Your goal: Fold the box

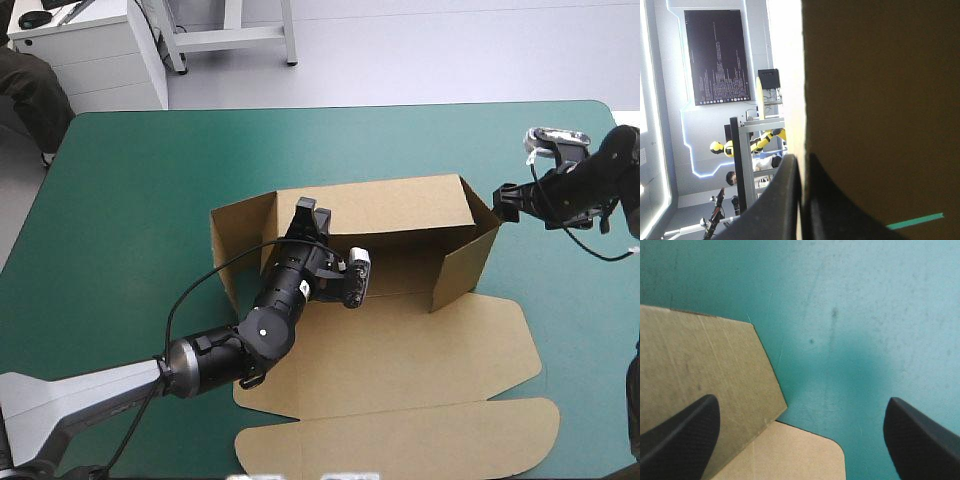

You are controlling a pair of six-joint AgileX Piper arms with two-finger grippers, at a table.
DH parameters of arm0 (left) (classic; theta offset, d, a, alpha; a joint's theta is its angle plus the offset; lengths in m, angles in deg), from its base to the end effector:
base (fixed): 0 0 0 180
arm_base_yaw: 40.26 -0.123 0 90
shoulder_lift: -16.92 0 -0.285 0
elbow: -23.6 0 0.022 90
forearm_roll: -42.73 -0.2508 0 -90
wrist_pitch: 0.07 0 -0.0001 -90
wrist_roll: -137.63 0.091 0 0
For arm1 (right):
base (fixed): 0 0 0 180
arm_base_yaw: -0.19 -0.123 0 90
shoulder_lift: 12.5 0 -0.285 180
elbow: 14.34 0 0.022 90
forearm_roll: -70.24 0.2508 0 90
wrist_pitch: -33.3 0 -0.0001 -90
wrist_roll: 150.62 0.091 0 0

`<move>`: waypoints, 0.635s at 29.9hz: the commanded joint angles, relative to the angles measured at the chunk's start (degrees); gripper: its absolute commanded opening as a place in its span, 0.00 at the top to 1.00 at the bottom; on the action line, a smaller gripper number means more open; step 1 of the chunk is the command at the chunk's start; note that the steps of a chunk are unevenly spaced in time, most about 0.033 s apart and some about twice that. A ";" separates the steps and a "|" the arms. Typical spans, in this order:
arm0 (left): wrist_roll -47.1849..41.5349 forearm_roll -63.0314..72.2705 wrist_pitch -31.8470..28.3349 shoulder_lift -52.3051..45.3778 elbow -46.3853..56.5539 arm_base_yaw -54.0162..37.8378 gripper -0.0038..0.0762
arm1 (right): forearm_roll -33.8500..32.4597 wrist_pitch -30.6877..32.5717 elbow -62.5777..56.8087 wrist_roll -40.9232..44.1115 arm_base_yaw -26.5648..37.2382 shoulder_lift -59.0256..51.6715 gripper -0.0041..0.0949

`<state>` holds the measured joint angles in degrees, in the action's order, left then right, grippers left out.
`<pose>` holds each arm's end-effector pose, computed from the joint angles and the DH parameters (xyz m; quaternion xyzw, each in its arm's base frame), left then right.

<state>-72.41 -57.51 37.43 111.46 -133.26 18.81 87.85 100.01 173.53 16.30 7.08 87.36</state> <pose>0.2130 -0.2493 0.2853 0.6354 0.4824 0.3217 0.5101 0.3339 -0.0149 0.3362 -0.0190 0.9716 0.1154 0.2058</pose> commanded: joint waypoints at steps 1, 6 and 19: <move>-0.39 -2.99 2.70 -2.06 -0.96 0.20 0.96 | 3.00 -6.70 -4.91 -3.84 0.22 -5.99 0.14; -0.39 -2.99 2.50 -2.06 -0.96 0.20 0.96 | 10.06 -13.52 -14.43 -12.04 0.22 -10.35 0.14; -0.39 -2.99 2.50 -2.06 -0.96 0.20 0.96 | 23.56 -11.34 -22.58 -34.12 0.22 -10.87 0.14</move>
<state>-72.35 -57.01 38.62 111.44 -133.26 18.81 104.65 86.93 150.15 -13.54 7.18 78.70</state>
